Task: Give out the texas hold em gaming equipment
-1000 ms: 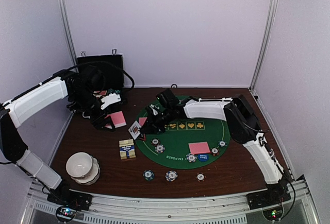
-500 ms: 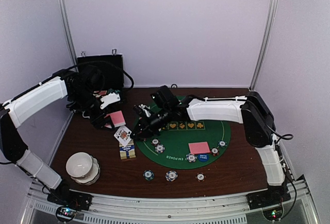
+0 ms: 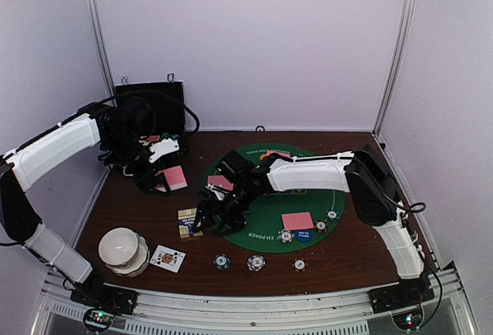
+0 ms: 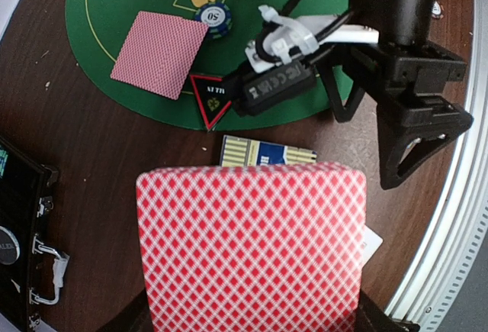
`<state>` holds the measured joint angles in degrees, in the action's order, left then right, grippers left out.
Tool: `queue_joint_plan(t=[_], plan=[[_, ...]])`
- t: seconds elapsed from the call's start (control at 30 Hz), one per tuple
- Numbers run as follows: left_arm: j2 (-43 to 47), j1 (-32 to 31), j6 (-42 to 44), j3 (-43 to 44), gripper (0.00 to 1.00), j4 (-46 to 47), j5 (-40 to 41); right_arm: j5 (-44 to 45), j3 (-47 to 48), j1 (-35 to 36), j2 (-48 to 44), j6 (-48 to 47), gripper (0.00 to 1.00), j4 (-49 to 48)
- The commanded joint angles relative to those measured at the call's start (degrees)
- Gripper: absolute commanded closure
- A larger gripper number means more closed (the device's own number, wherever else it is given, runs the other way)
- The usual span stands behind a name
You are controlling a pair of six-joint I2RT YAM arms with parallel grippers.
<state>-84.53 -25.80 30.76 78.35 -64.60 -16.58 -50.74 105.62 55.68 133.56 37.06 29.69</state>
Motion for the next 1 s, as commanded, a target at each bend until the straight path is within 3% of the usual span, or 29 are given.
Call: queue_joint_plan(t=[0.0,0.13,0.23,0.4,0.57,0.6,0.67,0.73,0.9,0.97], plan=[[1.1,0.4,0.8,1.8,1.00,0.7,-1.3,5.1,-1.7,-1.6,-7.8,-2.9,0.00,2.0],[1.2,0.4,0.8,1.7,1.00,0.7,-1.2,7.5,-3.8,-1.6,-11.5,-1.1,0.00,0.9],[1.2,0.4,0.7,1.7,1.00,0.7,-1.3,11.6,-8.8,-1.1,-15.3,4.0,0.01,-5.1],[1.1,0.4,0.8,1.6,1.00,0.7,-1.3,30.9,-9.4,1.3,-21.0,2.8,0.00,0.6],[1.0,0.4,0.9,1.8,1.00,0.7,-1.0,29.4,-19.6,1.4,-26.6,12.1,0.00,-10.9],[1.0,0.4,1.0,1.8,1.00,0.7,-1.1,26.1,-23.3,0.7,-27.5,14.9,0.00,-17.6],[0.9,0.4,1.2,2.0,1.00,0.7,-1.4,18.6,-31.5,-0.4,-27.6,23.7,0.00,-40.2],[0.6,0.4,1.1,2.2,1.00,0.7,-1.7,13.9,-32.7,-1.1,-25.2,27.6,0.00,-46.3],[0.5,0.4,1.1,2.0,1.00,0.7,-2.8,15.9,-23.9,-1.6,-26.1,16.4,0.01,-31.3],[0.6,0.4,1.1,1.9,1.00,0.7,-3.0,15.9,-22.8,-2.0,-26.2,15.5,0.01,-30.8]])
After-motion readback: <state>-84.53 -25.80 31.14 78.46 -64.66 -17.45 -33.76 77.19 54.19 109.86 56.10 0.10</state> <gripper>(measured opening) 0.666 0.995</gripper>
